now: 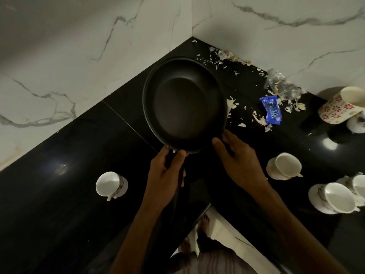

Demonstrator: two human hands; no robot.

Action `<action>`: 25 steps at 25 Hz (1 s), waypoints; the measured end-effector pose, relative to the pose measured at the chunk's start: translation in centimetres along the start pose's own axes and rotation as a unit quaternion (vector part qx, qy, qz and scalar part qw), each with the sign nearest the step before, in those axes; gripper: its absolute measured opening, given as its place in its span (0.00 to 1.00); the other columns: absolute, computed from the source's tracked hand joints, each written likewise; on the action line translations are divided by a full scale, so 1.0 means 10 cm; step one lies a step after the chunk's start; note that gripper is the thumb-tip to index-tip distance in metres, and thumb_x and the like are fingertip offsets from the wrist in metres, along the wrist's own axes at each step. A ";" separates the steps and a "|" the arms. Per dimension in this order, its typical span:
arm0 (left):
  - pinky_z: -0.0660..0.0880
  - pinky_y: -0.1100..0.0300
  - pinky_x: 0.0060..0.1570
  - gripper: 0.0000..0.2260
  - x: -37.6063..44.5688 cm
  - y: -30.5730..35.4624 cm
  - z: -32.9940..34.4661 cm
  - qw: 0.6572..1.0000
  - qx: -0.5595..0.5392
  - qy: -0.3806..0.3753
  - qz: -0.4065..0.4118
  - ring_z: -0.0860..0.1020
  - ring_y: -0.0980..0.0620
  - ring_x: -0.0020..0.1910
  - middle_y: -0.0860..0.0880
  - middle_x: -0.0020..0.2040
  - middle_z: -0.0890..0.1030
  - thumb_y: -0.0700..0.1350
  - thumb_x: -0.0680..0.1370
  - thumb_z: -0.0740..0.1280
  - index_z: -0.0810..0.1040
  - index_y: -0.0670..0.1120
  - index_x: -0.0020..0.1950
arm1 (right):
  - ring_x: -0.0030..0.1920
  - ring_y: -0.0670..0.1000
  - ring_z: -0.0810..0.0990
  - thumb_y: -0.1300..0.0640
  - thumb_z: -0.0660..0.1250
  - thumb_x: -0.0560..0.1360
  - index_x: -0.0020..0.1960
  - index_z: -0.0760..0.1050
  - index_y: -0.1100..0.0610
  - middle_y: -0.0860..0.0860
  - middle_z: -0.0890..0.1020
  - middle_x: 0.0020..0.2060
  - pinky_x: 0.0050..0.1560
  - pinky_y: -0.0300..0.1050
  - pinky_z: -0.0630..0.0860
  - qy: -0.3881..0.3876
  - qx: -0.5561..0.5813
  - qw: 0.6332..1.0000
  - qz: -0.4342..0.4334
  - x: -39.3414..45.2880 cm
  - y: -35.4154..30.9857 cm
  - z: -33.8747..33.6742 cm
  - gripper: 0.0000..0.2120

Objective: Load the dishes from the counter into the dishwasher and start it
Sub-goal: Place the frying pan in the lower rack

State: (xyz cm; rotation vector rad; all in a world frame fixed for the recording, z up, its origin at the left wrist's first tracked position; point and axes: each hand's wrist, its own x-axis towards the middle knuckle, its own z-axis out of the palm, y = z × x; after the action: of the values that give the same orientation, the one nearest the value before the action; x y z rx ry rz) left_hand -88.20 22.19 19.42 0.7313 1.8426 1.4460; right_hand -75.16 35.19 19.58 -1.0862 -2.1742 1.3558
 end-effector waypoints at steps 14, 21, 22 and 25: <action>0.80 0.53 0.52 0.11 -0.73 -0.19 -0.06 0.989 -0.115 -0.046 -0.078 0.83 0.50 0.51 0.47 0.50 0.84 0.49 0.81 0.61 0.80 0.47 0.57 | 0.60 0.38 0.78 0.55 0.52 0.83 0.66 0.71 0.49 0.44 0.80 0.58 0.60 0.34 0.74 -0.032 0.291 0.954 0.063 -1.21 -0.38 0.91 0.15; 0.80 0.50 0.52 0.24 -1.11 -0.33 0.27 0.974 -0.141 -0.095 -0.148 0.82 0.48 0.55 0.45 0.59 0.80 0.66 0.73 0.63 0.77 0.53 0.63 | 0.56 0.40 0.80 0.56 0.57 0.81 0.73 0.58 0.41 0.45 0.78 0.60 0.51 0.33 0.77 -0.022 0.244 0.967 0.074 -1.76 -0.18 0.66 0.22; 0.80 0.51 0.51 0.24 -1.17 -0.34 0.35 0.973 -0.141 -0.098 -0.153 0.82 0.49 0.55 0.46 0.59 0.81 0.64 0.73 0.62 0.77 0.53 0.63 | 0.55 0.40 0.81 0.57 0.57 0.81 0.72 0.58 0.41 0.45 0.80 0.57 0.49 0.34 0.78 -0.021 0.237 0.968 0.076 -1.83 -0.15 0.59 0.23; 0.80 0.54 0.46 0.22 -1.33 -0.35 0.55 0.972 -0.144 -0.090 -0.163 0.83 0.48 0.54 0.46 0.57 0.82 0.61 0.73 0.63 0.78 0.51 0.62 | 0.49 0.43 0.84 0.61 0.59 0.81 0.63 0.64 0.37 0.45 0.82 0.50 0.43 0.38 0.80 0.003 0.236 0.969 0.066 -2.05 -0.07 0.37 0.20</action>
State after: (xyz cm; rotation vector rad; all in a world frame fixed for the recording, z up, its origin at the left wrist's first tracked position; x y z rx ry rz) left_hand -75.77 14.41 17.37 0.3816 1.4910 1.3427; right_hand -64.69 17.13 20.37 -1.0498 -1.6636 1.8043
